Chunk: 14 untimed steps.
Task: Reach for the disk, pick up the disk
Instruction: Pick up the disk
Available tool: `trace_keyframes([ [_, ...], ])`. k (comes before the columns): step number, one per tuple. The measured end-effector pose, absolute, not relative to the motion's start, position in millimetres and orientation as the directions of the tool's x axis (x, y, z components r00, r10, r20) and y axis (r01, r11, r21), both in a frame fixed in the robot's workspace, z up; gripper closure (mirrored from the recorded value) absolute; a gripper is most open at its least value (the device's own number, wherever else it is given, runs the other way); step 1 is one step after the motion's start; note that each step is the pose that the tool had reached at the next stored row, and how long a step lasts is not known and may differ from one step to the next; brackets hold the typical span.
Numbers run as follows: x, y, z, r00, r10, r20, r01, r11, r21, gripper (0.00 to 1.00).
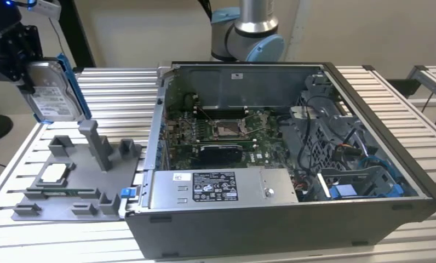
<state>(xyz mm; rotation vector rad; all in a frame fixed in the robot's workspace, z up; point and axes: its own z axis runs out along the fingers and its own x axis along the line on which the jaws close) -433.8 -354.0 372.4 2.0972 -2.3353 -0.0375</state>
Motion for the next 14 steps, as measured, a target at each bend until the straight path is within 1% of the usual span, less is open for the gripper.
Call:
trace_keyframes([
  [14, -433.8, -354.1, 409.2, -0.107, -0.994, -0.014, -0.994, 0.107, 0.020, 1.00],
])
